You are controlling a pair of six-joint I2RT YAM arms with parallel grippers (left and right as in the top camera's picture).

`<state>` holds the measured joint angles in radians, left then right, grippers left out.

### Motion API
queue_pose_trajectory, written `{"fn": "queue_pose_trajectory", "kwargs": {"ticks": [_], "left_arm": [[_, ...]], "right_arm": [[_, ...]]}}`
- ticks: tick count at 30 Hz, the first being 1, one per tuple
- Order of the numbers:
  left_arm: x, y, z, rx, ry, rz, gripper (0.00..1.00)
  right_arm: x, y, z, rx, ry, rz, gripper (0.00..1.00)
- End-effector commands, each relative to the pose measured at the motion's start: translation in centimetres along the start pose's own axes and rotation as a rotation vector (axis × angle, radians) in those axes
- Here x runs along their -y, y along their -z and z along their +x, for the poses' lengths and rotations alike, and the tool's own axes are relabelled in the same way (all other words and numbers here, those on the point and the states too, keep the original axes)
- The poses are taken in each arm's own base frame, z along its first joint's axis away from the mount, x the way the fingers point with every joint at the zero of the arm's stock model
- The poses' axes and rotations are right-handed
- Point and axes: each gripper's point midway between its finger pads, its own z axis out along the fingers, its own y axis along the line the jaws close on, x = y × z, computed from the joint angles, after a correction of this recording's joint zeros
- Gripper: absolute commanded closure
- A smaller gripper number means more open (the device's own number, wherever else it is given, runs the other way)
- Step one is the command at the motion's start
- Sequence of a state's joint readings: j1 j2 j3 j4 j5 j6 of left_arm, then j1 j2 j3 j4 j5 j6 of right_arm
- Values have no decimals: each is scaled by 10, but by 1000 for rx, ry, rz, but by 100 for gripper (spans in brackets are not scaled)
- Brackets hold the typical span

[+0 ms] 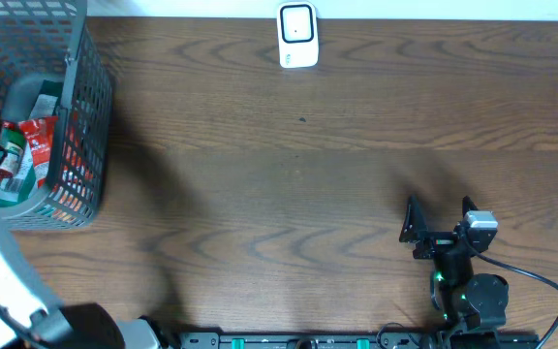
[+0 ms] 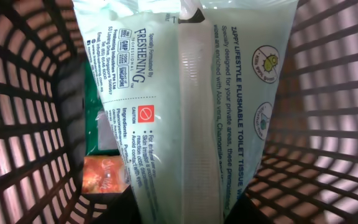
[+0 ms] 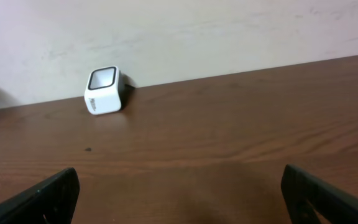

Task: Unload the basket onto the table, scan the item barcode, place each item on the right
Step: 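Grasp the light-green wet-wipe pack with the left gripper, then lift the wipe pack out and carry it toward the scanner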

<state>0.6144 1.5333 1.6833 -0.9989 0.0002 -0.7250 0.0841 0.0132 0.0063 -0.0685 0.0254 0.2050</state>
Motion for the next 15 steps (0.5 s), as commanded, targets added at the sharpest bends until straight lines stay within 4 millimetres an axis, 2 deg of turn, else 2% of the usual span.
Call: {"fn": "queue_pose_trajectory", "kwargs": {"ticks": [1, 5, 9, 12, 15], "left_arm": [[10, 33, -8, 78, -55, 69, 72], [29, 55, 0, 108, -136, 142, 72], [52, 76, 17, 123, -243, 227, 72], [69, 90, 39, 108, -307, 288, 72], [89, 103, 70, 77, -419, 357, 72]], "right_arm": [[1, 0, 1, -3, -4, 5, 1], [1, 0, 1, -3, -4, 5, 1], [2, 0, 1, -3, -4, 6, 1], [1, 0, 1, -3, -4, 5, 1], [1, 0, 1, -4, -4, 5, 1]]}}
